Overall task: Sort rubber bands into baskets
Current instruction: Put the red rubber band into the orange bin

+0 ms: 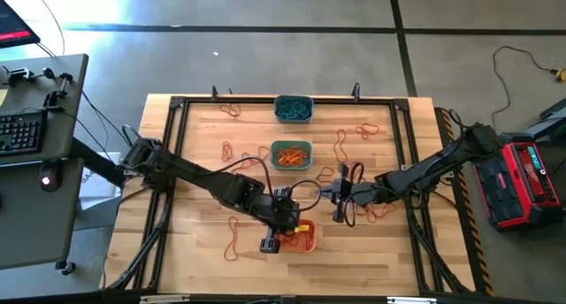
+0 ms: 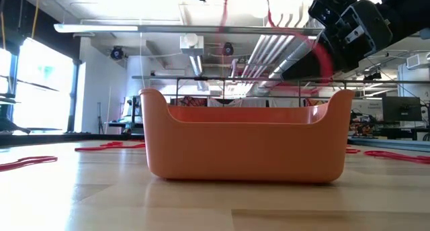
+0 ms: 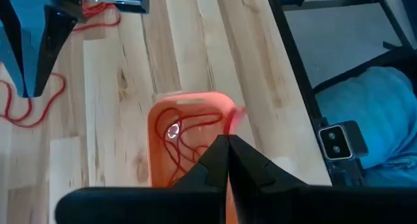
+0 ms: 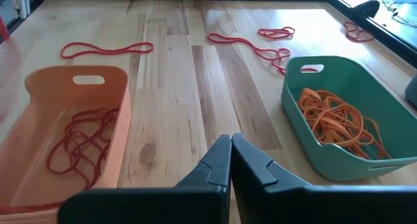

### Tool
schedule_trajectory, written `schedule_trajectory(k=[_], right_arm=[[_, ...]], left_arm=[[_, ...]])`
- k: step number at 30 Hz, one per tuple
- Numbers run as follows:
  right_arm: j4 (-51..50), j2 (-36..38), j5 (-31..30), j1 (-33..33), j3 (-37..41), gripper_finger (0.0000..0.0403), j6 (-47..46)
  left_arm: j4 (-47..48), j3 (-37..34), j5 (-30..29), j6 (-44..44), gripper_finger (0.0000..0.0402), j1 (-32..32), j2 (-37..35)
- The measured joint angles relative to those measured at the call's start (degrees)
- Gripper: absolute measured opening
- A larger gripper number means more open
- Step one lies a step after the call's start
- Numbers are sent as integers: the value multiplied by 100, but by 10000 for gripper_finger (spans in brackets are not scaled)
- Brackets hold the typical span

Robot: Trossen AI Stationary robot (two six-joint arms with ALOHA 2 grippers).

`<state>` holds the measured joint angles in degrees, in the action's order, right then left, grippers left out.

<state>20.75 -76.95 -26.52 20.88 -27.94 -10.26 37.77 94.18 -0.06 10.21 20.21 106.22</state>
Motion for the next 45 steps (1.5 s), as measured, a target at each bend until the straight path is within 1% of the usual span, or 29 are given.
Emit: schedule_trajectory(k=[3, 10, 13, 19, 22, 28, 36, 40, 45], right_arm=[[0, 0, 0, 0, 0, 0, 0], [-20, -2, -2, 0, 0, 0, -20], [-20, -2, -2, 0, 0, 0, -20], [-20, -2, -5, 0, 0, 0, -20], [-11, -4, -7, 0, 0, 0, -20], [4, -4, -20, 0, 0, 0, -46], [-42, -4, -17, 1, 0, 0, -125], [-79, -4, -16, 0, 0, 0, -136], [-87, -4, -13, 1, 0, 0, -128]], left_arm=[[-3, -90, -41, -34, 0, -36, 33], [-161, -609, -33, 42, 0, -249, 37], [-358, -830, 182, 93, 0, -330, 37], [-685, -1054, 380, 119, 0, -380, 57], [-872, -1055, 522, 114, 0, -415, 206], [-861, -1055, 853, 14, 0, -563, 624], [-527, -704, 1059, -230, 2, -632, 1036], [-464, -628, 1049, -287, 23, -627, 1040], [-311, -453, 752, -332, 63, -616, 1018]])
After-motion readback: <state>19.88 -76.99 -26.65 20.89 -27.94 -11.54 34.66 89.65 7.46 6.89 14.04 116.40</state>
